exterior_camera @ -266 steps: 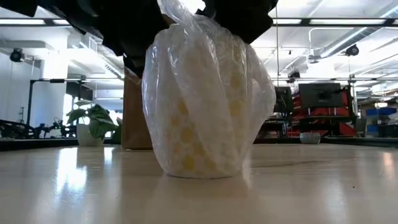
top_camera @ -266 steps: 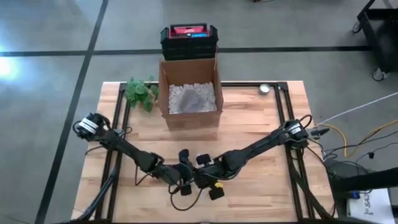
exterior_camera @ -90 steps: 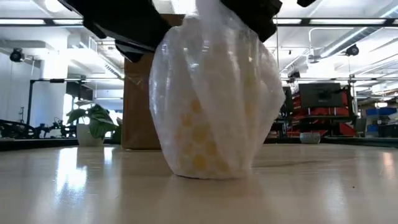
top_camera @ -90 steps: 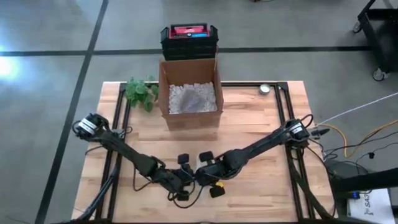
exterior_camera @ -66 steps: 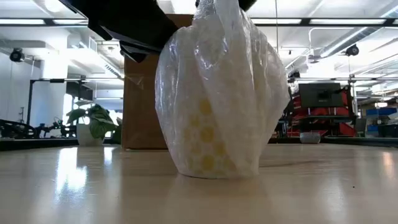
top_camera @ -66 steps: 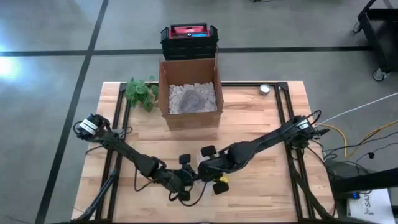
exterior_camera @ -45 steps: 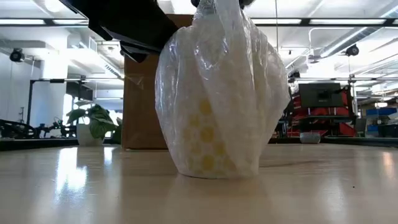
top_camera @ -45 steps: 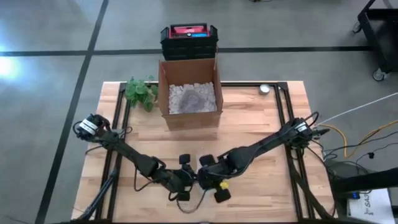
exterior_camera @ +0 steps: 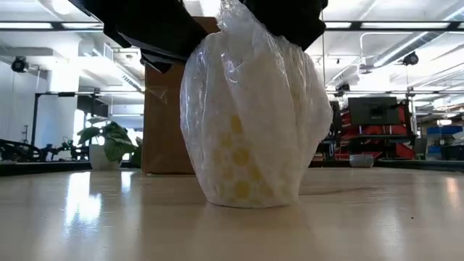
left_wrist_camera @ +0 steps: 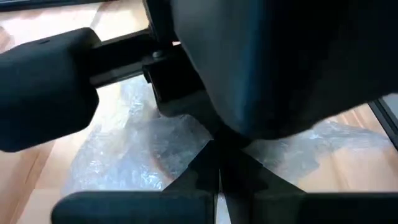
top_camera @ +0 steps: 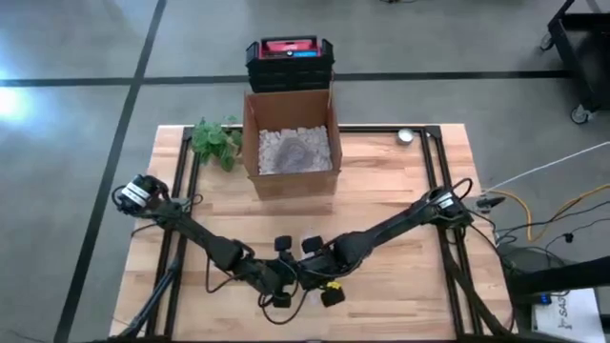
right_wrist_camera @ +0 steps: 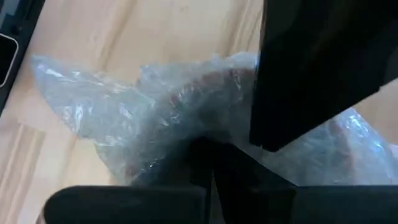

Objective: Wrap mug
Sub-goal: Wrap the yellow mug using the bubble wrap

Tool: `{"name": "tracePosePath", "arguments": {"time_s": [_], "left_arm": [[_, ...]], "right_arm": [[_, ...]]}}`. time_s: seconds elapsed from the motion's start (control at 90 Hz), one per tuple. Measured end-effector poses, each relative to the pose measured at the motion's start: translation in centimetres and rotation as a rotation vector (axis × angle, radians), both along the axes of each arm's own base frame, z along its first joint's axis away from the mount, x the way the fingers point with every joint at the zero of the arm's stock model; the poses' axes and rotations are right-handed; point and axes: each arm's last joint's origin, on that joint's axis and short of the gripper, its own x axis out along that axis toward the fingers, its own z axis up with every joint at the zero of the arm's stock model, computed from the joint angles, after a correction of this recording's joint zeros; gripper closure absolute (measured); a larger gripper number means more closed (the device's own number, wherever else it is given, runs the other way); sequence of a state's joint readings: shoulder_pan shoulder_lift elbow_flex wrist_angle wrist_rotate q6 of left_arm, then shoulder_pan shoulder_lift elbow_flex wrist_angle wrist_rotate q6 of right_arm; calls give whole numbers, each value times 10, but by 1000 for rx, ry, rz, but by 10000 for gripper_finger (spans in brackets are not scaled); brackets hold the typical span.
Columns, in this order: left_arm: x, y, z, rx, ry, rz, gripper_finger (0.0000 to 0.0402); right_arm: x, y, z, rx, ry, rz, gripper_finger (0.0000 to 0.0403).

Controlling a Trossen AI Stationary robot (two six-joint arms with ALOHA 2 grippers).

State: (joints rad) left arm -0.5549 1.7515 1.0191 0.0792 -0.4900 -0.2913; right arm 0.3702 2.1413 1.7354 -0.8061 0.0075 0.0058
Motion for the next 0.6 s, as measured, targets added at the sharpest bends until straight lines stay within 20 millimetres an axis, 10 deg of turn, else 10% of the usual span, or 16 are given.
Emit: {"name": "tracePosePath", "arguments": {"time_s": [0.356, 0.6], "left_arm": [[0, -1, 0, -6, -1, -6, 402], [0, -1, 0, -6, -2, -5, 402]], "right_arm": [[-15, -10, 71, -4, -149, 15, 403], [-10, -9, 58, -64, -152, 2, 403]]}}
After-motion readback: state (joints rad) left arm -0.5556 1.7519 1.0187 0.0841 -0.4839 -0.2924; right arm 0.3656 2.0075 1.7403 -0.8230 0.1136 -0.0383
